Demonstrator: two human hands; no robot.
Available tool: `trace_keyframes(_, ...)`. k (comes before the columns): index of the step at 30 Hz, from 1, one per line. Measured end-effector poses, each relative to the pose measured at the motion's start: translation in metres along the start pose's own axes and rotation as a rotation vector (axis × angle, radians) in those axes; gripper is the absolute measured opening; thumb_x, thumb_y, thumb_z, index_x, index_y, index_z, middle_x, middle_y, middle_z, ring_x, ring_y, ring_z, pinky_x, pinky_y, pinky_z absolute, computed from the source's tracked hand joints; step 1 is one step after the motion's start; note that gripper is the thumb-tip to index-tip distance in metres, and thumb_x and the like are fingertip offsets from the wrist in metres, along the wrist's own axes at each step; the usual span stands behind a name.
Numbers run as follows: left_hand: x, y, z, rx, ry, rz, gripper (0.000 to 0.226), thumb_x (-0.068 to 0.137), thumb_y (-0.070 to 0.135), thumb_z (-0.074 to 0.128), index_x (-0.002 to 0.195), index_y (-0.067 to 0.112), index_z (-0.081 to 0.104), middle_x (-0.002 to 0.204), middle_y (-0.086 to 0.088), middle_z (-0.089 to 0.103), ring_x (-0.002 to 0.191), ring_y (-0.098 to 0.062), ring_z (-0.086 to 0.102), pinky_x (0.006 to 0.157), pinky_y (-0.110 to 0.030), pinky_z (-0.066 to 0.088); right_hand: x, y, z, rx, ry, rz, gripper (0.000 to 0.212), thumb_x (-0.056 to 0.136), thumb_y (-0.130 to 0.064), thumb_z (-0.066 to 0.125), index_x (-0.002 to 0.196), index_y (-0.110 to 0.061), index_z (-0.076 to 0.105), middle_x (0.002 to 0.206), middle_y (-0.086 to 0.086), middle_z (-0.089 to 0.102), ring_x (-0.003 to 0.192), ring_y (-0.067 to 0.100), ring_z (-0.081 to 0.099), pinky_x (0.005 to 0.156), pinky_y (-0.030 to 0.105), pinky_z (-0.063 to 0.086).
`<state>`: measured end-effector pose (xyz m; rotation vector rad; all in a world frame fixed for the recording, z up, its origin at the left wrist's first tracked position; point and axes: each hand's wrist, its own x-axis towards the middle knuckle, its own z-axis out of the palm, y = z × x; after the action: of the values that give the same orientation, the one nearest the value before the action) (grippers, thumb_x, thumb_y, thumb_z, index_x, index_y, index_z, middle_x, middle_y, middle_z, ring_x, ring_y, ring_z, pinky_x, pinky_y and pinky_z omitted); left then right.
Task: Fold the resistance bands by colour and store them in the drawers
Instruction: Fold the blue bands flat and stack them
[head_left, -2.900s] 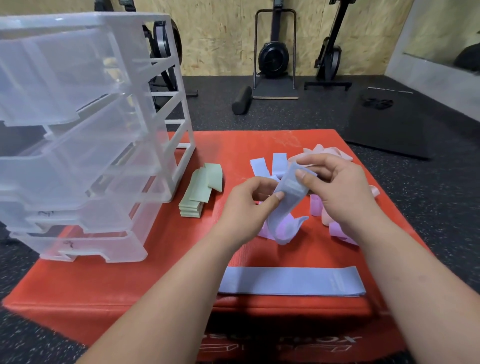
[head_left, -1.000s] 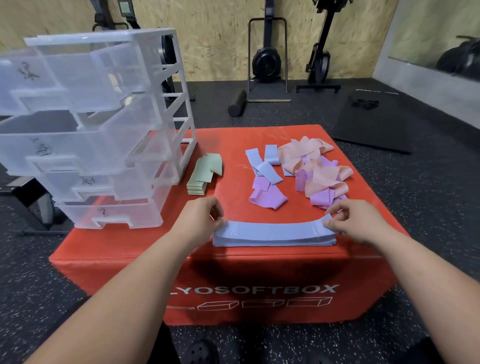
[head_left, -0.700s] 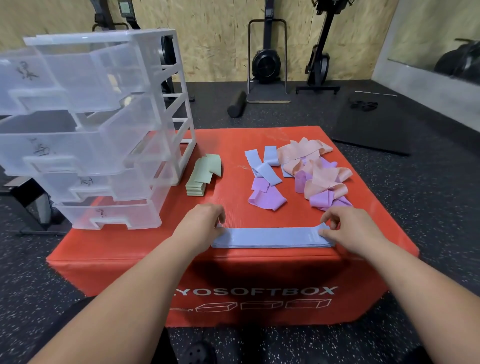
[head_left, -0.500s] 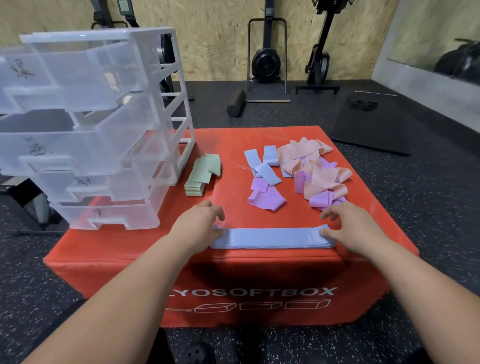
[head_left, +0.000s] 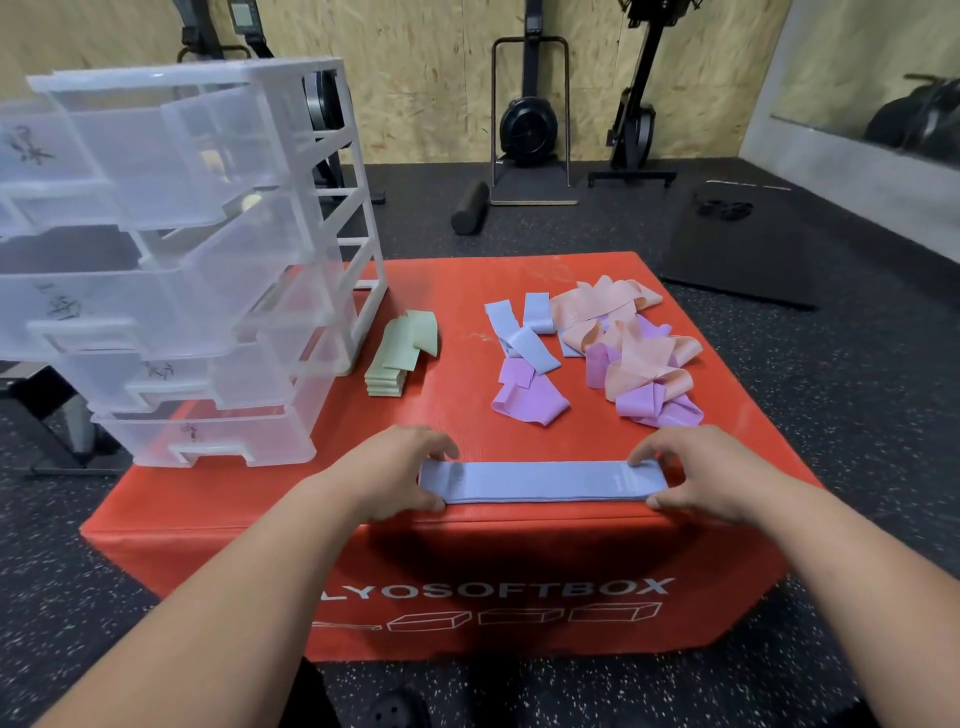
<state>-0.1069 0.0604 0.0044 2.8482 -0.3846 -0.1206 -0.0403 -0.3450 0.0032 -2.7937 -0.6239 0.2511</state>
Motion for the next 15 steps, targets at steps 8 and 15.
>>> trace_keyframes(8, 0.010, -0.003, -0.002, -0.083, 0.007, -0.004, 0.069, 0.076, 0.066, 0.081, 0.137, 0.040, 0.060, 0.123, 0.017, 0.062, 0.109, -0.005, 0.061, 0.091, -0.031, 0.056, 0.014, -0.003, -0.009, 0.100, 0.022, -0.027, 0.055, 0.067, -0.059, 0.089, 0.116, -0.049, 0.067, 0.112, -0.030, 0.065, 0.102, -0.007, 0.061, 0.085, 0.019, 0.048)
trace_keyframes(15, 0.047, -0.003, -0.001, -0.101, 0.127, -0.001, 0.054, 0.088, 0.063, 0.072, 0.134, 0.036, 0.062, 0.123, 0.015, 0.061, 0.111, -0.008, 0.058, 0.096, -0.036, 0.054, 0.077, -0.036, -0.010, 0.135, 0.215, 0.006, 0.030, 0.090, -0.038, 0.078, 0.120, -0.039, 0.070, 0.114, -0.018, 0.071, 0.090, 0.002, 0.062, 0.089, 0.032, 0.053)
